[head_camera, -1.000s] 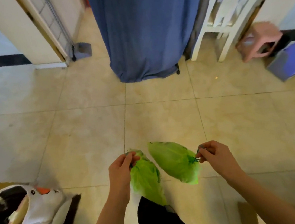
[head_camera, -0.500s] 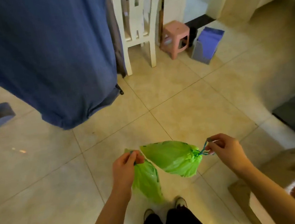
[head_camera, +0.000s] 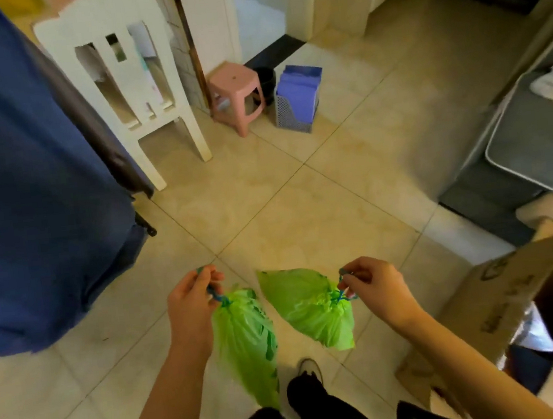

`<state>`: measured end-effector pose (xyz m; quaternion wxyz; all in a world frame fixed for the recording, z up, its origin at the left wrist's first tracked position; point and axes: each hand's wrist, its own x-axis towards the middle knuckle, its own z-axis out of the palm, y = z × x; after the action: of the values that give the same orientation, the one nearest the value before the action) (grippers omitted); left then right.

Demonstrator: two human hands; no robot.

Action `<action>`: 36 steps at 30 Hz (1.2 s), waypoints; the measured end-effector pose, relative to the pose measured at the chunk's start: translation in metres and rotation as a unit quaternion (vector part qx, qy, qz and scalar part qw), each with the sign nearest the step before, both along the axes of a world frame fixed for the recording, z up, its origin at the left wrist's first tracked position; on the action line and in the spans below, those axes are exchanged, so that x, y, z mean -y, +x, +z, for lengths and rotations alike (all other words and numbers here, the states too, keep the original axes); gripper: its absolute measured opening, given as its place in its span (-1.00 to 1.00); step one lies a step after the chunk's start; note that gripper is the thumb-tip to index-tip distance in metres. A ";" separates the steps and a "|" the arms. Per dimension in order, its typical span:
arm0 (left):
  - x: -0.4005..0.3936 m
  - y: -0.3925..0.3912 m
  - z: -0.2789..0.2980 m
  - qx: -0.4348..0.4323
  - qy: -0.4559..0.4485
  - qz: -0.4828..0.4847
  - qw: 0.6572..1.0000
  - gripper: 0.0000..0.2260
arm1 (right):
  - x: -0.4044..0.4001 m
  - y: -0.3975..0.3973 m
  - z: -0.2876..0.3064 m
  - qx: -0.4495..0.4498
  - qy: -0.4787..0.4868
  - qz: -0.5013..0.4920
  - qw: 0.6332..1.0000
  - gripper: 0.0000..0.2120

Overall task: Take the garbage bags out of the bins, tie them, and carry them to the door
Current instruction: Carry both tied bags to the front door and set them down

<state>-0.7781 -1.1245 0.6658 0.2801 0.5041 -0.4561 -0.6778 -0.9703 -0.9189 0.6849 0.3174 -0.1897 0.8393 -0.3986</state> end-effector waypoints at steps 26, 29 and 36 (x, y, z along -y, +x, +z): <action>0.137 -0.573 0.000 -0.049 -0.037 -0.331 0.942 -0.80 | 0.080 -0.462 0.029 -0.182 0.105 -0.221 0.952 -0.84; 0.149 -0.638 0.002 -0.045 -0.040 -0.333 0.941 -0.79 | 0.091 -0.516 0.030 -0.175 0.095 -0.241 0.950 -0.85; 0.175 -0.783 -0.002 -0.040 -0.046 -0.317 0.946 -0.79 | 0.114 -0.656 0.016 -0.172 0.078 -0.246 0.951 -0.90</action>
<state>-1.5615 -1.2990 0.6633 0.0918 0.2925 -0.6114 -0.7295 -1.6260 -1.0332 0.7005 0.0740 -0.0175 0.9303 -0.3587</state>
